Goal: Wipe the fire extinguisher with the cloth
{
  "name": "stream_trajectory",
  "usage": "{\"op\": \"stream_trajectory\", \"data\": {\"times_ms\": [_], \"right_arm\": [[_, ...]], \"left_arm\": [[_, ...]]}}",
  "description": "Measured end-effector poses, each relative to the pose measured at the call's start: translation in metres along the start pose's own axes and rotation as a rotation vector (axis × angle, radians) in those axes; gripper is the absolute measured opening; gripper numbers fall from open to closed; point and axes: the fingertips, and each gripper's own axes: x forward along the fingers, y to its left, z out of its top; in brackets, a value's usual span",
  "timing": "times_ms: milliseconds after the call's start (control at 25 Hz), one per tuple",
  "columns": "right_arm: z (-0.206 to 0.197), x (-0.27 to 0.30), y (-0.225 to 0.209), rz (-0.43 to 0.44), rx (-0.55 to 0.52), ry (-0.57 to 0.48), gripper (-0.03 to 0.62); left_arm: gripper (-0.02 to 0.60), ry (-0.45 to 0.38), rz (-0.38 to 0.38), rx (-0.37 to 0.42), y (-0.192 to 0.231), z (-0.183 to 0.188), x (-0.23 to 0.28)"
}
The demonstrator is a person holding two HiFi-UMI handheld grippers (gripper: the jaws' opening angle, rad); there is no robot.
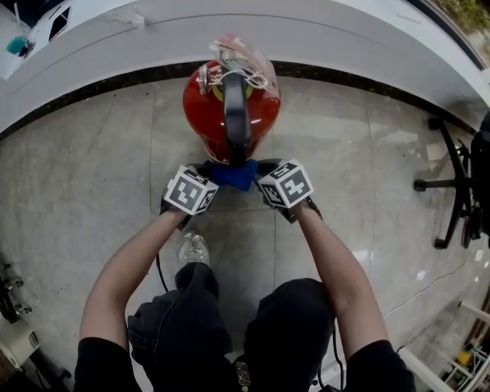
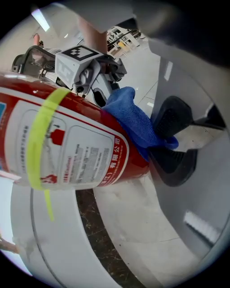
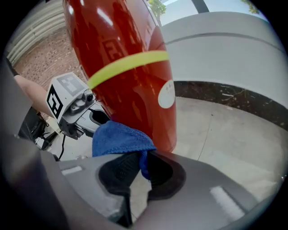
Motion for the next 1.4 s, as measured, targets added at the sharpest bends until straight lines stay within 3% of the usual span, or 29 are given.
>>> {"op": "stream_trajectory", "data": {"times_ms": [240, 400, 480, 600, 840, 1080, 1400], "right_arm": [[-0.027, 0.026, -0.019, -0.005, 0.08, 0.056, 0.035], [-0.032, 0.035, -0.028, 0.012, 0.347, -0.006, 0.035], [-0.03, 0.028, -0.036, 0.024, 0.47, -0.065, 0.035], [-0.012, 0.004, -0.047, 0.041, 0.539, -0.168, 0.034], [0.055, -0.066, -0.041, 0.086, 0.477, -0.374, 0.032], [0.122, -0.143, -0.018, 0.04, 0.307, -0.529, 0.032], [0.188, -0.222, 0.012, -0.025, 0.206, -0.703, 0.032]], "left_arm": [[0.064, 0.037, -0.025, -0.03, -0.002, -0.016, 0.03], [0.08, 0.019, -0.075, -0.025, -0.009, -0.019, 0.031], [0.117, -0.004, -0.104, -0.013, -0.015, -0.015, 0.027], [0.132, -0.043, -0.122, -0.015, -0.024, 0.0, 0.015], [0.124, -0.079, -0.083, -0.004, -0.044, 0.032, -0.023], [0.098, -0.082, -0.019, 0.011, -0.068, 0.06, -0.057], [0.095, -0.095, 0.053, 0.088, -0.101, 0.101, -0.098]]}}
